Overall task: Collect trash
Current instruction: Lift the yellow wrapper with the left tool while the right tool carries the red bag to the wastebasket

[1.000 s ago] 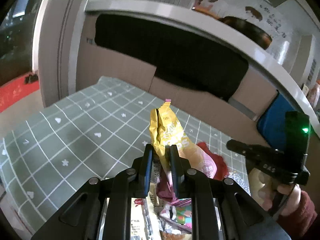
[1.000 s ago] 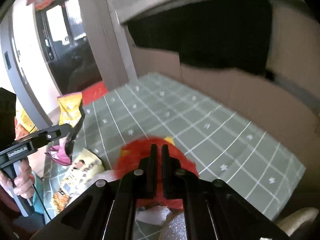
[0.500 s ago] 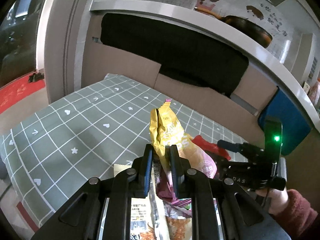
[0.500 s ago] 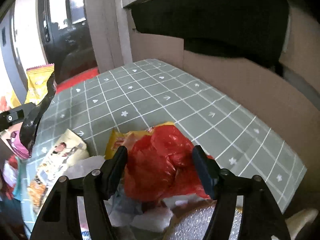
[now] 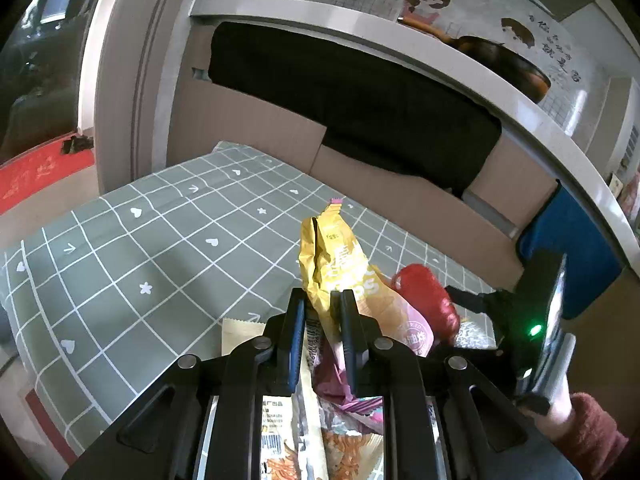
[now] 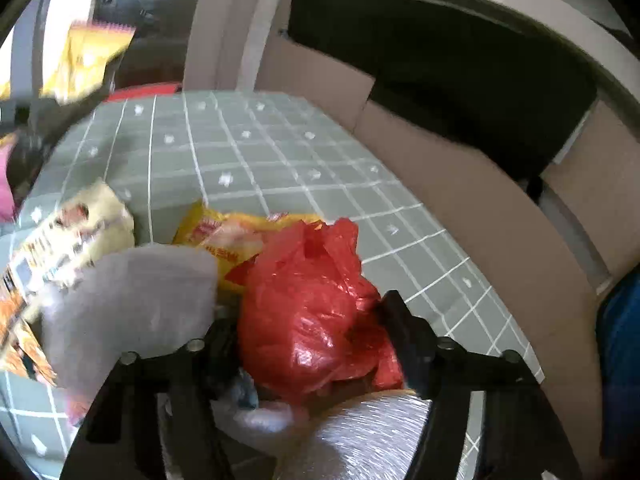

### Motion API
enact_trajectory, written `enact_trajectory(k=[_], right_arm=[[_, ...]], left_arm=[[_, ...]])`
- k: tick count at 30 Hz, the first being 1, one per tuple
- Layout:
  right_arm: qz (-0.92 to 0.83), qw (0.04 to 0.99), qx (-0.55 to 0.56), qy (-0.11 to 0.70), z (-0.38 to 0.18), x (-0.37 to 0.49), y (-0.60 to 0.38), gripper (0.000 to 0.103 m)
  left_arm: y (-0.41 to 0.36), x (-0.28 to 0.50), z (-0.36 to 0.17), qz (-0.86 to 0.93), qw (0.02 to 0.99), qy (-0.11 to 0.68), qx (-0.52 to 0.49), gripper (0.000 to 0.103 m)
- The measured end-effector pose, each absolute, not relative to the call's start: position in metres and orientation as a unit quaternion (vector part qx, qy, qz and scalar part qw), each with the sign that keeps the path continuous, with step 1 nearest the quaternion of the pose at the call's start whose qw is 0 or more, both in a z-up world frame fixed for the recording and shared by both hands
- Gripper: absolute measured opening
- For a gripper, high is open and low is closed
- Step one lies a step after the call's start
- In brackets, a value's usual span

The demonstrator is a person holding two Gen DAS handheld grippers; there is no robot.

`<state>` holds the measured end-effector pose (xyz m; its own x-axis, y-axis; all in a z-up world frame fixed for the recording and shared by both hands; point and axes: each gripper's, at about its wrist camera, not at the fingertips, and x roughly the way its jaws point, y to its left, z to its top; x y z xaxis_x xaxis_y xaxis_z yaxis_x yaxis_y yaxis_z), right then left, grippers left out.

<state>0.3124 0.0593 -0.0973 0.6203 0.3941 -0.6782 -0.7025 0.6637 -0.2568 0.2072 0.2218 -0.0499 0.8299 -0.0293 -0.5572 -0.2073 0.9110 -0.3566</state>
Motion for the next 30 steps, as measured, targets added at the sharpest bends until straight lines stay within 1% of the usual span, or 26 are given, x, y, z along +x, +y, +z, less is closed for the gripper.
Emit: enact_trajectory(k=[2,5,12,20,30], right_arm=[[0.337,0.869,-0.209,0.296,-0.081,0.312,0.048,0.053],[0.337,0.884,-0.171,0.276,-0.055,0.302,0.032,0.053],[0.339,0.901,-0.073,0.262,-0.003,0.272,-0.017,0.053],[0.295,0.930,-0.022,0.217,0.036,0.228,-0.091,0.053],[0.199,0.964,-0.007,0.176,0.056,0.183,-0.171,0.053]], left_arm=[[0.219,0.206,-0.047,0.050,0.935,0.286,-0.204,0.018],[0.213,0.204,-0.039,0.054,0.939,0.276,-0.198,0.018],[0.175,0.197,-0.004,0.047,0.958,0.232,-0.161,0.018],[0.110,0.194,0.030,-0.004,0.975,0.199,-0.102,0.018],[0.013,0.198,0.052,-0.088,0.978,0.182,-0.044,0.018]])
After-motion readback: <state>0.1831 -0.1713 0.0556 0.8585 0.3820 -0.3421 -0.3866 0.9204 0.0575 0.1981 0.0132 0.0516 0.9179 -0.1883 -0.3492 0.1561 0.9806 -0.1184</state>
